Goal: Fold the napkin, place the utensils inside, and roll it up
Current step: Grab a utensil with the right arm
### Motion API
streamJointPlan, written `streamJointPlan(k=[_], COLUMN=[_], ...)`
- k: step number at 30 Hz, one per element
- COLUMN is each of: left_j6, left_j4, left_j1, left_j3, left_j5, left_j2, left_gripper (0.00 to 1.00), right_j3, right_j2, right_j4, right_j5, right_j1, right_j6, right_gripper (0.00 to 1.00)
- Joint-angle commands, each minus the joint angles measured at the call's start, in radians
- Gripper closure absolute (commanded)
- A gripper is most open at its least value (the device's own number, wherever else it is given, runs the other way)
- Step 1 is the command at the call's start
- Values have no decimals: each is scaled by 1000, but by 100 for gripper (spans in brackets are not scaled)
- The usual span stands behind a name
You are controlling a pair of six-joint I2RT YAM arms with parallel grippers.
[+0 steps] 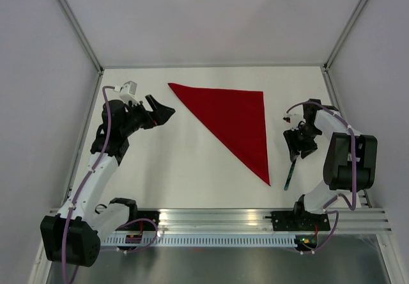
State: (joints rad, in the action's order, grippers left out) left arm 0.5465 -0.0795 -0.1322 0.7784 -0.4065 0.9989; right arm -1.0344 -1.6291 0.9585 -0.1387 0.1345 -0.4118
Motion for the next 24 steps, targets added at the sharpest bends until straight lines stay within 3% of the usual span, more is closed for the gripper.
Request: streamJointPlan(k=[1,16,24], left_j6=[32,35,33], left_j4=[57,58,63], left_j1=[-1,-1,-1], left_j3=[1,5,9], left_j5=[-38,-37,-34], left_j2=[-17,-11,-2], left_gripper=[0,0,0], right_j3=[-4,66,74], right_j2=[-21,-87,-133], right_j4=[95,68,60], right_j5=[67,175,200], right_j1=[-12,-90,-110], right_j6=[-4,44,71], right_gripper=[43,46,54])
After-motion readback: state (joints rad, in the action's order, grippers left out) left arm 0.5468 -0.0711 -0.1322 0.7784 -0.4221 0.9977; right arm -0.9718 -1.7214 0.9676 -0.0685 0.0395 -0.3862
